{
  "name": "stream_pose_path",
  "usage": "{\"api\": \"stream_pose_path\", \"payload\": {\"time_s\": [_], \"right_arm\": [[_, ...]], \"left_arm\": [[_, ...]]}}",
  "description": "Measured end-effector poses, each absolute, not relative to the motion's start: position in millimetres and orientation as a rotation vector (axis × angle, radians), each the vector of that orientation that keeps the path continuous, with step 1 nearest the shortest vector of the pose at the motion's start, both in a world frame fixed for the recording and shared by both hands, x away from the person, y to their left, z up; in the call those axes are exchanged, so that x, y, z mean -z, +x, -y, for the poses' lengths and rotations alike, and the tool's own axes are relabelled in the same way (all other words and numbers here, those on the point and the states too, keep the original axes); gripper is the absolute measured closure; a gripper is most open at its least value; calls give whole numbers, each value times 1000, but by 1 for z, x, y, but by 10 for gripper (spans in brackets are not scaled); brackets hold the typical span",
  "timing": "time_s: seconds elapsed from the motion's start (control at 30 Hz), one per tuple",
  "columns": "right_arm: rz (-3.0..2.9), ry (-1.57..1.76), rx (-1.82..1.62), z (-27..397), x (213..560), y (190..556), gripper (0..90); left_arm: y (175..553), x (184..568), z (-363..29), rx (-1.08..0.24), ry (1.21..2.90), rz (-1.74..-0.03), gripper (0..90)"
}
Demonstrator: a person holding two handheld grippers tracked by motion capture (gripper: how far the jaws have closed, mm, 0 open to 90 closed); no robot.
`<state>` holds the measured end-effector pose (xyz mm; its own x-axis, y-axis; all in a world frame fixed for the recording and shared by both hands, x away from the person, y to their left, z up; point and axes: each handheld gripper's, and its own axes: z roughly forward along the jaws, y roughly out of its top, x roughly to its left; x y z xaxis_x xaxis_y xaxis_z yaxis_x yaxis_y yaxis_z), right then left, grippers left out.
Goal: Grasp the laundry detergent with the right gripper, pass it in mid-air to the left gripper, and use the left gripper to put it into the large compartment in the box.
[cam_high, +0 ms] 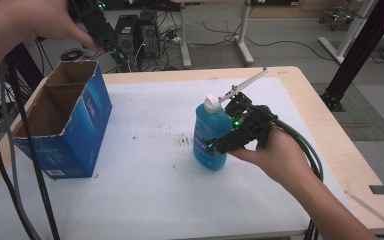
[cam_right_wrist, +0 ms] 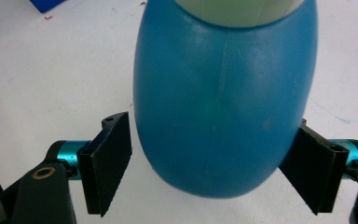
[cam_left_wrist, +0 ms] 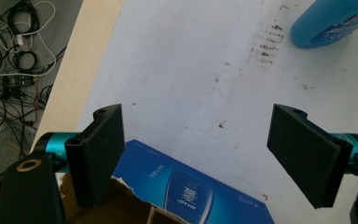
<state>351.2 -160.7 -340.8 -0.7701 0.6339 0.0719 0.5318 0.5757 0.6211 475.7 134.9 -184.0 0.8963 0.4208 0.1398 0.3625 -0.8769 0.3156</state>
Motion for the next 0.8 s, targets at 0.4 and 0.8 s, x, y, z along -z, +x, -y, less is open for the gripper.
{"api": "stream_pose_path", "payload": {"time_s": [0.4,0.8], "right_arm": [[-2650,1018,-950,154,350,356,210],[-2647,1048,-937,151,357,359,210]], "left_arm": [[475,184,-135,-298,2778,-589,191],[476,185,-135,-294,2785,-585,191]]}}
